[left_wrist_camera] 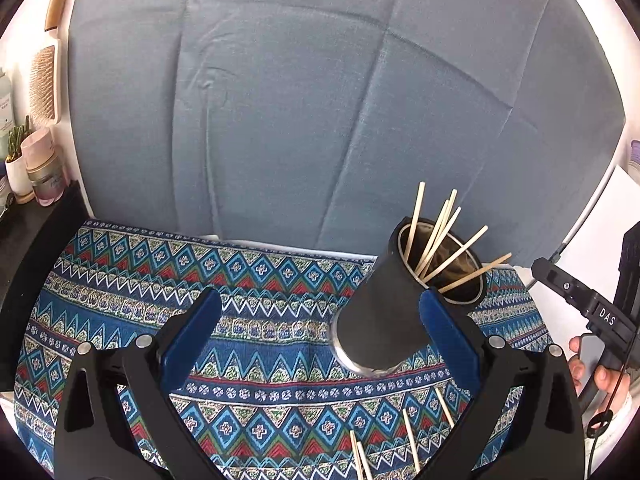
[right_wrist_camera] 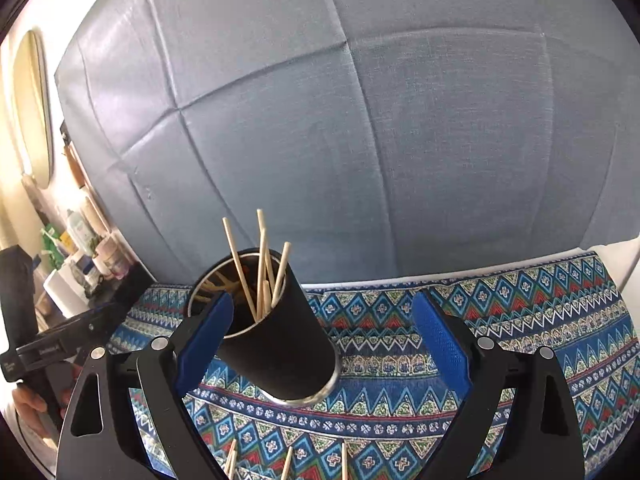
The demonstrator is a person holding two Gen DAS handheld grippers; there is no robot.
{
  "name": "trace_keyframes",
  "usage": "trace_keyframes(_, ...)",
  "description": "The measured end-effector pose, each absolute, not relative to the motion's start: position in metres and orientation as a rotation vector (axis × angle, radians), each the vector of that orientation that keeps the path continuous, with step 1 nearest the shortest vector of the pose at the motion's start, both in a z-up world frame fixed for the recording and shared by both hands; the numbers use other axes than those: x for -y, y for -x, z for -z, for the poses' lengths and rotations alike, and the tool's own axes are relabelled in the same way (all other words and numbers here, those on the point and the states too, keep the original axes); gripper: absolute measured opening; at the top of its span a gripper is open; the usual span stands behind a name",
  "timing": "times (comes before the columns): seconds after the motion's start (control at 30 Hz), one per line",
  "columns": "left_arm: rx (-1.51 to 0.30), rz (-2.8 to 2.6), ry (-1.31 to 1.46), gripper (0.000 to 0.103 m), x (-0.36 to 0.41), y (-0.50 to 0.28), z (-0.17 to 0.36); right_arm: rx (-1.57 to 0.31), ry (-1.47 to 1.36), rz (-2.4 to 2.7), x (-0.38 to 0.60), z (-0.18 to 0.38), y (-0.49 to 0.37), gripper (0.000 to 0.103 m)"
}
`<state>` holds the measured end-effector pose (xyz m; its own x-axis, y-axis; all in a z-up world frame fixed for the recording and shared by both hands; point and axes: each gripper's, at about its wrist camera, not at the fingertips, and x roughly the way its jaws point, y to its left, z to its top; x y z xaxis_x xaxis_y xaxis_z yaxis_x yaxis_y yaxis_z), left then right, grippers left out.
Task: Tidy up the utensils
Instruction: 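Move both open tools back down toward the remaining sticks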
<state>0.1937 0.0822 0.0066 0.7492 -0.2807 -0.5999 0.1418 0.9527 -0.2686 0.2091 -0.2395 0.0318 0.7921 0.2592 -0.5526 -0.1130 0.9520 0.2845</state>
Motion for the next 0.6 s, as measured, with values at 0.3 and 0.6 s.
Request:
trace_keyframes(0.3, -0.807, 0.197, 0.166, 0.097, -0.092, -0.181, 0.026, -0.735, -0.231, -0.157, 0.236, -0.006, -0.197, 0.087)
trace_keyframes(0.6, -0.962, 0.175, 0.208, 0.097, -0.088, -0.171, 0.06, -0.883, -0.196, -0.152, 0.228, 0.031, -0.18, 0.087)
